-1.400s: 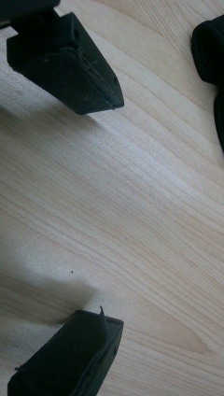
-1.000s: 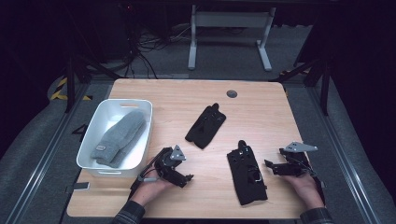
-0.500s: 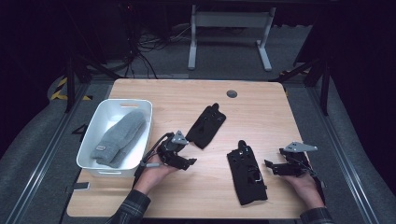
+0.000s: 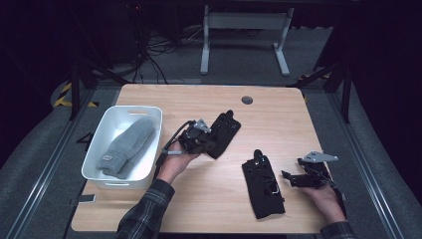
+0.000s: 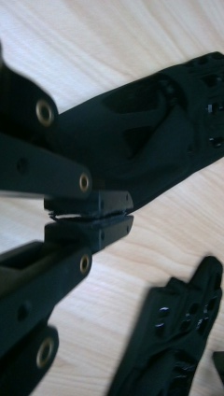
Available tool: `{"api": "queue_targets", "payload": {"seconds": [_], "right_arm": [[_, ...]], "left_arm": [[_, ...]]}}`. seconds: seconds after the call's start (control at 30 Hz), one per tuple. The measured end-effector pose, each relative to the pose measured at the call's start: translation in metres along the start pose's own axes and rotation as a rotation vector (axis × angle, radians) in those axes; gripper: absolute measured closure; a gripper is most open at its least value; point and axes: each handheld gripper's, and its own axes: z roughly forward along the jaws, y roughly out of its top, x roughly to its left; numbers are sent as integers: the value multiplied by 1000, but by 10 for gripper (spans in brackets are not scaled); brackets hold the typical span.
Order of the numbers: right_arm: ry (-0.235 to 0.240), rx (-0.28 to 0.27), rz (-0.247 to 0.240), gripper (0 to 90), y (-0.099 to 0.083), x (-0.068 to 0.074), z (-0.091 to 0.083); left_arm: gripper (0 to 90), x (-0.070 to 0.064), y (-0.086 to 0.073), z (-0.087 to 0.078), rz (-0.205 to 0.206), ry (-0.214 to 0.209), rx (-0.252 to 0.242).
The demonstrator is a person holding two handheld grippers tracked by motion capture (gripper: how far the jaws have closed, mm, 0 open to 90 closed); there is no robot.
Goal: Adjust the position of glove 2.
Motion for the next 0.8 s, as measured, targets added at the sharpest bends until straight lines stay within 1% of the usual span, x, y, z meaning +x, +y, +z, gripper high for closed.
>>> {"api": "queue_targets", "payload": {"seconds": [0.1,0.17,0.23,0.27,0.4,0.43,0.5,0.57,0.6,0.67,0.73,0.77,0.8], "right_arm": [[0,0,-1,151,0,0,0],[0,0,0,151,0,0,0],[0,0,-1,151,0,0,0],[0,0,-1,151,0,0,0],[1,-1,-3,151,0,0,0],[0,-2,-3,151,0,0,0],[0,-2,-3,151,0,0,0],[0,-2,-3,151,0,0,0],[2,-1,-2,151,0,0,0],[3,0,-1,151,0,0,0],[5,0,-1,151,0,1,1],[5,0,-2,151,0,1,1],[5,0,-2,151,1,1,1]], "left_arm": [[899,6,10,8,4,3,6],[900,11,17,14,-1,21,3],[900,16,20,20,-5,24,-5],[900,19,22,24,-9,33,-14],[900,25,27,38,-15,62,15],[900,27,27,40,-12,76,23],[900,33,27,44,-25,99,26],[900,38,26,46,-47,101,7],[900,42,24,47,-55,99,5],[900,47,23,50,-59,111,16],[900,50,22,53,-60,111,25],[900,51,22,54,-56,123,33],[900,52,21,56,-61,120,34]]}}
